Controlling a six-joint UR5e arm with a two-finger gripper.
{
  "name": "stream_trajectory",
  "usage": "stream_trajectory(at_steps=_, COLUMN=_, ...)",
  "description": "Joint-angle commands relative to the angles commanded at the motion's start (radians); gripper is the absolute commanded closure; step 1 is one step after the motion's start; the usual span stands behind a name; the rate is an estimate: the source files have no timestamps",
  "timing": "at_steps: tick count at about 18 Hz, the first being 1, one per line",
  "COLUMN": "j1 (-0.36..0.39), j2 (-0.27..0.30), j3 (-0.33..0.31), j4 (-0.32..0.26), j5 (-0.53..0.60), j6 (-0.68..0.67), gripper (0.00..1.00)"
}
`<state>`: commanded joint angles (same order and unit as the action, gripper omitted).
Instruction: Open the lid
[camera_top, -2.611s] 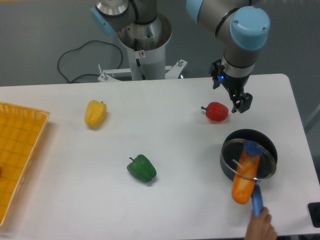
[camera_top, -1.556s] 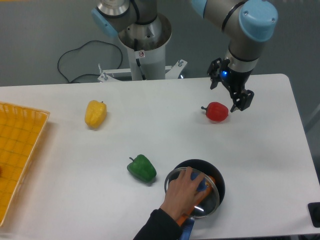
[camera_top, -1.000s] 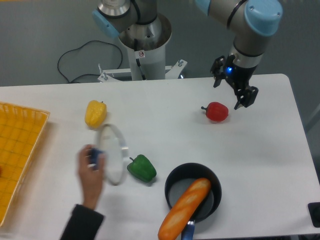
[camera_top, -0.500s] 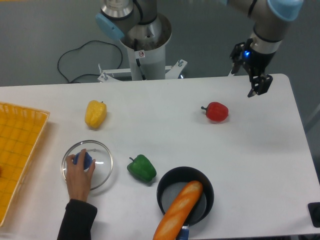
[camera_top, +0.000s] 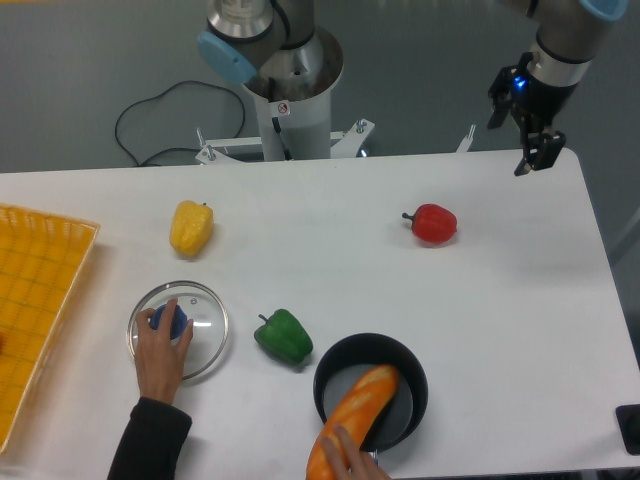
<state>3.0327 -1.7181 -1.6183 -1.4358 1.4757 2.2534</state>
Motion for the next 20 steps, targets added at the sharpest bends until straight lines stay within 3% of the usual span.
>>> stream_trajectory(at_steps=20, j1=-0.020, j2=0.015, j3=-0.002, j4=0.000, j5=0.000, j6=-0.018, gripper=0.00)
